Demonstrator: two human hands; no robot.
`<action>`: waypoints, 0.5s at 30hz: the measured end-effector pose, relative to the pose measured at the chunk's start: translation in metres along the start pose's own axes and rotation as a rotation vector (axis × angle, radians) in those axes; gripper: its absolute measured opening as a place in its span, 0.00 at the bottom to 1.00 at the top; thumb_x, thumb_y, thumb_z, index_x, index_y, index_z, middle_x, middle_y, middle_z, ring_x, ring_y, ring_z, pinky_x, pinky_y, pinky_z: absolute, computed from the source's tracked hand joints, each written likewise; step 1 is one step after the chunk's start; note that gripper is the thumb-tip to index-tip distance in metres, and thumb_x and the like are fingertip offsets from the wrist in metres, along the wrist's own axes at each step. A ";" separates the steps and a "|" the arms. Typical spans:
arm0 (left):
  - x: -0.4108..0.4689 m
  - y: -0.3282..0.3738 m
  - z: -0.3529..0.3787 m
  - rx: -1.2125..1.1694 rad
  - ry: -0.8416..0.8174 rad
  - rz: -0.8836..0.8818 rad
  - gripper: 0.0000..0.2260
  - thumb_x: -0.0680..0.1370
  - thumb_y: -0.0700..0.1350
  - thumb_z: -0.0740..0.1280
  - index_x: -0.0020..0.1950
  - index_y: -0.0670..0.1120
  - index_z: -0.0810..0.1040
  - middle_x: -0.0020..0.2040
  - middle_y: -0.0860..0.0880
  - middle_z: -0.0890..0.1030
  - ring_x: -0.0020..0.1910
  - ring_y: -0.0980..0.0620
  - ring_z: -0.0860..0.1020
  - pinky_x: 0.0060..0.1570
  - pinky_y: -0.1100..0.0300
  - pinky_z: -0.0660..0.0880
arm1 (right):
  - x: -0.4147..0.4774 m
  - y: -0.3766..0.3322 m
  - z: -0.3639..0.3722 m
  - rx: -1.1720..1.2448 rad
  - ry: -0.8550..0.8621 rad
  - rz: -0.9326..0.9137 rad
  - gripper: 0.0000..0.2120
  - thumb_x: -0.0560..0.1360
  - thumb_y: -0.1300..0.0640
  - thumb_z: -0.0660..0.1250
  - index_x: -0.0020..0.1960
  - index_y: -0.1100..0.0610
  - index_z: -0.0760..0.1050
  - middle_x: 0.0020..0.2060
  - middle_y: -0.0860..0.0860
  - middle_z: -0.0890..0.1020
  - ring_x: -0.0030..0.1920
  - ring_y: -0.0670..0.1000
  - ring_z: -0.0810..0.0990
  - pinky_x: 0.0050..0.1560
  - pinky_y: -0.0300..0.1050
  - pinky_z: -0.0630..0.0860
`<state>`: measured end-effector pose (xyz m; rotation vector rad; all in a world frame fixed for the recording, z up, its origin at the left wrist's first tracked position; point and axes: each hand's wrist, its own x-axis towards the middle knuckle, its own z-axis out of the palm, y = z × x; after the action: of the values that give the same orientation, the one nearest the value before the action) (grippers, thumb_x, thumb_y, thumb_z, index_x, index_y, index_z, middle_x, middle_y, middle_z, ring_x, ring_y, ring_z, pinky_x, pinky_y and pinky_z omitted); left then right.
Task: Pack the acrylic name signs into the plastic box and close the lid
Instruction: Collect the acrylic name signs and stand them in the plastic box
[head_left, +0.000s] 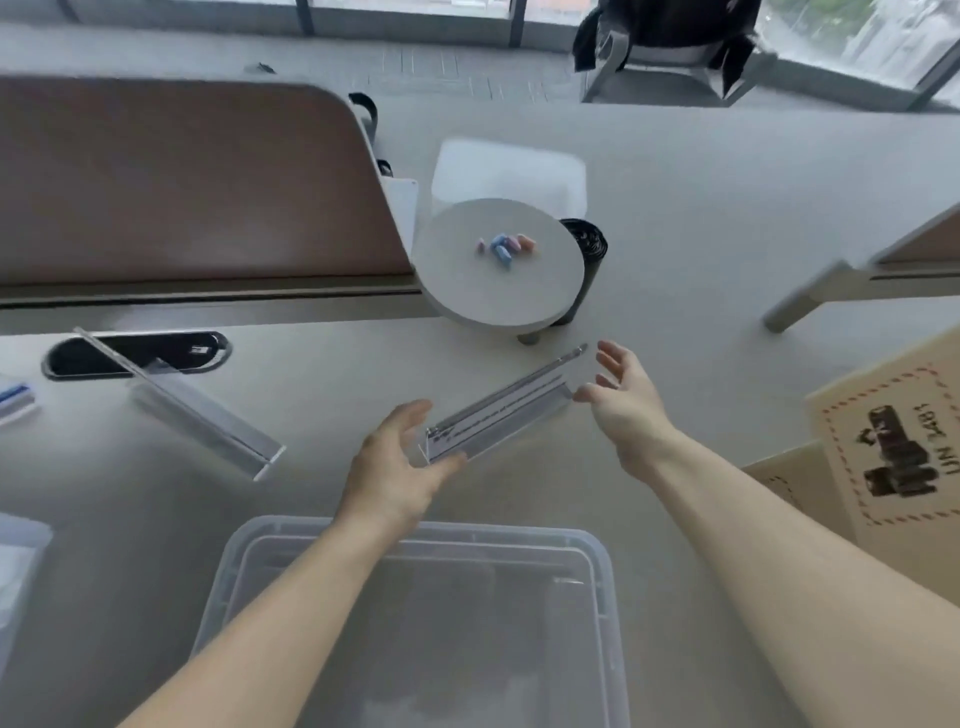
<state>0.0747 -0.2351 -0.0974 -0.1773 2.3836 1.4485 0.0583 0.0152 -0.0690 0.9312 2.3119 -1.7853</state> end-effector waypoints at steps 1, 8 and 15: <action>0.007 -0.004 0.004 -0.012 0.024 -0.010 0.20 0.72 0.47 0.79 0.62 0.58 0.80 0.63 0.58 0.82 0.65 0.57 0.78 0.68 0.54 0.74 | 0.012 0.007 0.002 -0.003 -0.044 -0.012 0.31 0.75 0.67 0.68 0.75 0.52 0.65 0.73 0.49 0.71 0.72 0.51 0.70 0.65 0.46 0.69; 0.014 0.005 0.011 -0.208 0.210 0.006 0.19 0.79 0.50 0.72 0.33 0.48 0.67 0.26 0.56 0.65 0.26 0.57 0.62 0.32 0.59 0.61 | 0.012 0.026 0.007 -0.108 -0.022 -0.168 0.05 0.81 0.54 0.64 0.53 0.55 0.77 0.49 0.51 0.83 0.48 0.48 0.79 0.44 0.34 0.72; -0.028 0.040 -0.047 -0.337 0.103 -0.048 0.09 0.77 0.54 0.73 0.49 0.48 0.84 0.43 0.46 0.87 0.46 0.42 0.84 0.46 0.52 0.76 | -0.069 -0.017 0.009 0.132 0.030 -0.122 0.08 0.81 0.57 0.65 0.55 0.60 0.79 0.49 0.57 0.86 0.48 0.52 0.83 0.50 0.51 0.80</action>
<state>0.0792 -0.2591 -0.0344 -0.3976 2.1767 1.8494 0.1037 -0.0234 -0.0292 0.8565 2.3401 -2.0060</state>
